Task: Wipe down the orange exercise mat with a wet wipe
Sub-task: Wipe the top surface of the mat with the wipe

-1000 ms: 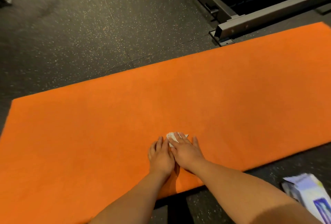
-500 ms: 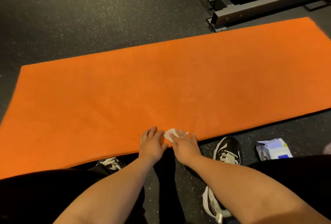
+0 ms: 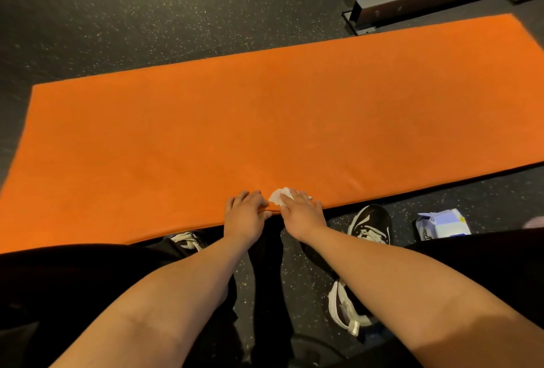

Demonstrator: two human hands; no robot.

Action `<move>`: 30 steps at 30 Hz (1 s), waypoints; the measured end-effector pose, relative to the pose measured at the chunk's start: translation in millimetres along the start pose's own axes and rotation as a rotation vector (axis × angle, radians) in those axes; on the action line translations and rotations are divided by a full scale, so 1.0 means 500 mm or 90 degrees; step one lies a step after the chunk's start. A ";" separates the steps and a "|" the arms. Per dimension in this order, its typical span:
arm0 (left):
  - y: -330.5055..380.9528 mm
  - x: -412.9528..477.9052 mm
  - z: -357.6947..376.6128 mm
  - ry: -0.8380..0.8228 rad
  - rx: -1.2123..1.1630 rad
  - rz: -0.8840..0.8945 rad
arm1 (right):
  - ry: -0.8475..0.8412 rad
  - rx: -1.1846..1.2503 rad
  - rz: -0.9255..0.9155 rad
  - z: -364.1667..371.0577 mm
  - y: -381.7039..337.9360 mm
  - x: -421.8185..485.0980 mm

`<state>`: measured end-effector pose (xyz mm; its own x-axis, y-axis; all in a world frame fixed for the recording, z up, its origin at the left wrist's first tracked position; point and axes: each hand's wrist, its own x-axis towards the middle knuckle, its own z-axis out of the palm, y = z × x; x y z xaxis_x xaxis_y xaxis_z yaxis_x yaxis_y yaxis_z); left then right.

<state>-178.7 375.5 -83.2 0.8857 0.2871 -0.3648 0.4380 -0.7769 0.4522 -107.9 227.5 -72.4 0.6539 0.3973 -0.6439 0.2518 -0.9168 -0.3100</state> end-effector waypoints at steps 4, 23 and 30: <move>0.009 0.006 -0.010 0.044 -0.067 -0.024 | 0.064 0.029 -0.013 -0.008 -0.003 -0.010; 0.070 0.021 0.009 0.039 -0.230 0.016 | 0.232 0.079 0.028 -0.002 0.032 -0.035; 0.056 0.015 0.012 0.027 -0.235 0.023 | 0.220 0.092 -0.001 0.006 0.028 -0.026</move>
<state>-160.7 352.8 -78.1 0.9040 0.2921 -0.3122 0.4250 -0.5352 0.7300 -114.8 209.4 -70.4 0.8623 0.3382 -0.3768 0.1652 -0.8914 -0.4221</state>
